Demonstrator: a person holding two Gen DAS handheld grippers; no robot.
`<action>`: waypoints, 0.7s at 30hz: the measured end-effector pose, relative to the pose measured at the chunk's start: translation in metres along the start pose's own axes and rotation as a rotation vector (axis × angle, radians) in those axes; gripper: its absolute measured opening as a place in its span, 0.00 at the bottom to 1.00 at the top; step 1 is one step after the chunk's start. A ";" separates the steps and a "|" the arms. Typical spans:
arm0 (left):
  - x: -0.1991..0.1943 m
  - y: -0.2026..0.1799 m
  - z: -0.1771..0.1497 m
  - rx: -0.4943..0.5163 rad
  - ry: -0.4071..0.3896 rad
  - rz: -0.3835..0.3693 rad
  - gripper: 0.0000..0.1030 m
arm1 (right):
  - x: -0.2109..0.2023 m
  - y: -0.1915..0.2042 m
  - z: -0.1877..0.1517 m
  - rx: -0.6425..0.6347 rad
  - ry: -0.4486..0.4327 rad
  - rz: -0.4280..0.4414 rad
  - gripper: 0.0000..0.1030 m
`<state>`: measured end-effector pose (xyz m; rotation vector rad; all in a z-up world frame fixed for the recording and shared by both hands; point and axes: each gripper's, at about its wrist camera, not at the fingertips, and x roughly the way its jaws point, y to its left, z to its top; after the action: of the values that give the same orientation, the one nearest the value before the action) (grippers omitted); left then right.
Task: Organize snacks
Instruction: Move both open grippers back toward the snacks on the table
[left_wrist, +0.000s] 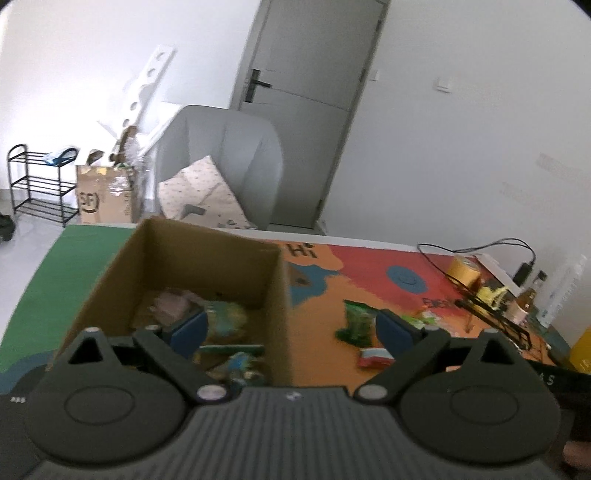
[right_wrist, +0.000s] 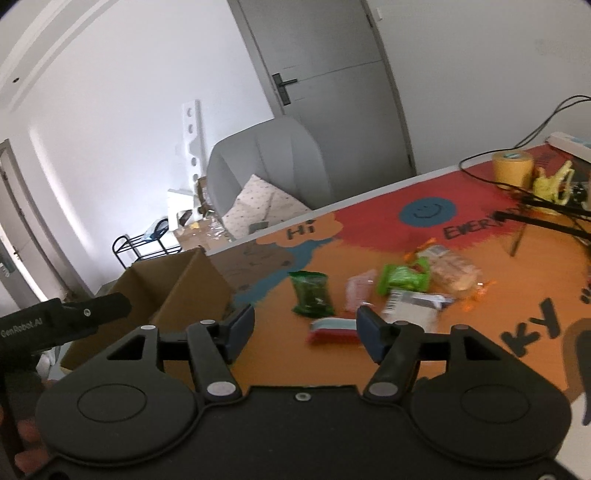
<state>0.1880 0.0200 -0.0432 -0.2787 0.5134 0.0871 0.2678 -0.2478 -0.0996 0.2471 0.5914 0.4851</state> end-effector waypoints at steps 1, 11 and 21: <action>0.001 -0.004 -0.001 0.005 0.001 -0.005 0.94 | -0.001 -0.003 -0.001 0.005 -0.004 -0.009 0.61; 0.014 -0.035 -0.006 0.040 0.014 -0.055 0.94 | -0.013 -0.040 -0.004 0.048 -0.019 -0.072 0.61; 0.037 -0.065 -0.015 0.094 0.057 -0.128 0.94 | -0.012 -0.058 -0.010 0.075 -0.009 -0.115 0.61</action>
<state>0.2224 -0.0459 -0.0583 -0.2222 0.5530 -0.0691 0.2744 -0.3034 -0.1227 0.2844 0.6125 0.3512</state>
